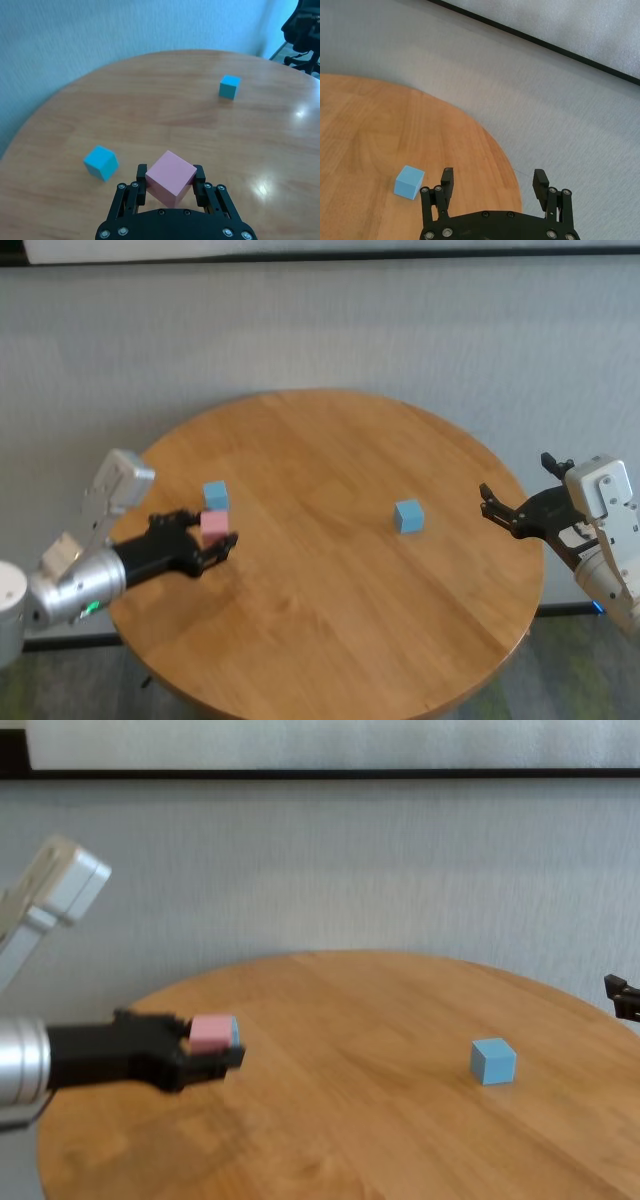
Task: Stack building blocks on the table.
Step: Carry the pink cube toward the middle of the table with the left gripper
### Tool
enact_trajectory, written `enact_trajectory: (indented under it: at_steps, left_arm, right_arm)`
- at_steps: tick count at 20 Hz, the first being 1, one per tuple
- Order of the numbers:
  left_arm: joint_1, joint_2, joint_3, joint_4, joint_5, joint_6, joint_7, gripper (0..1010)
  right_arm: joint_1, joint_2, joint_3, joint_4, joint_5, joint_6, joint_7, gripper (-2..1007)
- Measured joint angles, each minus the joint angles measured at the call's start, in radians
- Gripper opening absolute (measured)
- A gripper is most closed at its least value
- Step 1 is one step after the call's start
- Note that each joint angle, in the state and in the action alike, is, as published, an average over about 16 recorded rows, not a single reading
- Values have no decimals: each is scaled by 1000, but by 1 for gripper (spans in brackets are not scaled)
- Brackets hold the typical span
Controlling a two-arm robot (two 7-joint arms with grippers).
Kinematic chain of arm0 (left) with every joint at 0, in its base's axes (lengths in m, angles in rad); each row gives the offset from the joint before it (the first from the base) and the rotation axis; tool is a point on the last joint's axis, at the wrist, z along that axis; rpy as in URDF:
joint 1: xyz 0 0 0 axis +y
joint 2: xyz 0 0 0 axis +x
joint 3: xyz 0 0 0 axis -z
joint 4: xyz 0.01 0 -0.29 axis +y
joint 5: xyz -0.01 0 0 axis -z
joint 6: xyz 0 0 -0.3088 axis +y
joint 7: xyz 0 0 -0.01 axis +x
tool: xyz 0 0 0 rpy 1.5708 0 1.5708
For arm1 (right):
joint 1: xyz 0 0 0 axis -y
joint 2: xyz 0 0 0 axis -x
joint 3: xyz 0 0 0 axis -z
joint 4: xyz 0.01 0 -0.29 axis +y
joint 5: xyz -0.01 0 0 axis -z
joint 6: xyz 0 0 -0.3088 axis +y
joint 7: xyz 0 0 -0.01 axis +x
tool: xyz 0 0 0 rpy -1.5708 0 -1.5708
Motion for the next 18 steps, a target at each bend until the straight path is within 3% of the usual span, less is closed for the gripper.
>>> enact_trajectory:
  at_steps: [8, 18]
  left_arm:
    - [-64, -35, 39, 3, 34, -5, -26, 561]
    - [-92, -93, 122, 20, 66, 1, -63, 561]
  right_arm:
    - [0, 0, 0, 0, 0, 0, 0, 1000]
    - [0, 0, 0, 0, 0, 0, 0, 1000]
